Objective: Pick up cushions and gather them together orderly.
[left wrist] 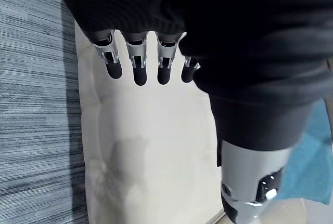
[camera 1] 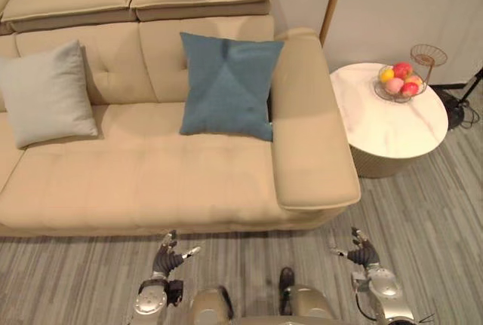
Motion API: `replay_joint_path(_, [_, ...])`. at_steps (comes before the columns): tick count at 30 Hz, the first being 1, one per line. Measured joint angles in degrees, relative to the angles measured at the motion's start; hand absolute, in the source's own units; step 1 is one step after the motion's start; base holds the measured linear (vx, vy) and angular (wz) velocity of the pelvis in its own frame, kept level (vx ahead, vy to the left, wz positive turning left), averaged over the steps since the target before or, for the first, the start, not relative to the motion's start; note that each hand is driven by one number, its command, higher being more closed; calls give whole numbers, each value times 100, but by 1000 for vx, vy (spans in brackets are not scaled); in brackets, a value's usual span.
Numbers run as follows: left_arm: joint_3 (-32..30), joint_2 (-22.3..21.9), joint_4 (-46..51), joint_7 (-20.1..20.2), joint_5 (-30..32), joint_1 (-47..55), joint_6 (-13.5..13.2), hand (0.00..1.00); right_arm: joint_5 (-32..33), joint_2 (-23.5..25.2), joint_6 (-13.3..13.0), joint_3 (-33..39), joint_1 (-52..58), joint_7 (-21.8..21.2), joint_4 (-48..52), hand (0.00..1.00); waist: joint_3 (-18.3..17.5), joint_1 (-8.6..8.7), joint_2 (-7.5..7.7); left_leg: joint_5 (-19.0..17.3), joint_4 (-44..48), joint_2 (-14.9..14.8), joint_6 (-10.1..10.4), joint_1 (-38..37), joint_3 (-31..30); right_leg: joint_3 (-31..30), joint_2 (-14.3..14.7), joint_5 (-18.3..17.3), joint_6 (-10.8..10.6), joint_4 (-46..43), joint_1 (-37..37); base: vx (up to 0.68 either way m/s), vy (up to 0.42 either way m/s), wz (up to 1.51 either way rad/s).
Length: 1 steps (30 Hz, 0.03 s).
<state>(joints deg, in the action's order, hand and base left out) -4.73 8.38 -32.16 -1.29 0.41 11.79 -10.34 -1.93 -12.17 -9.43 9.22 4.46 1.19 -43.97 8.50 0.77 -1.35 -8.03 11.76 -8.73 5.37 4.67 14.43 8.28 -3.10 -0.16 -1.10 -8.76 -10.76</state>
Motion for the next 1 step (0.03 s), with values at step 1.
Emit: replay_joint_path(1, [8, -5, 0, 5, 5, -4, 3, 0, -44, 4, 0, 35, 62, -7, 0, 0, -9, 5, 22, 36, -134, 65, -35, -64, -11, 27, -27, 163, -5, 224, 141, -71, 72, 3])
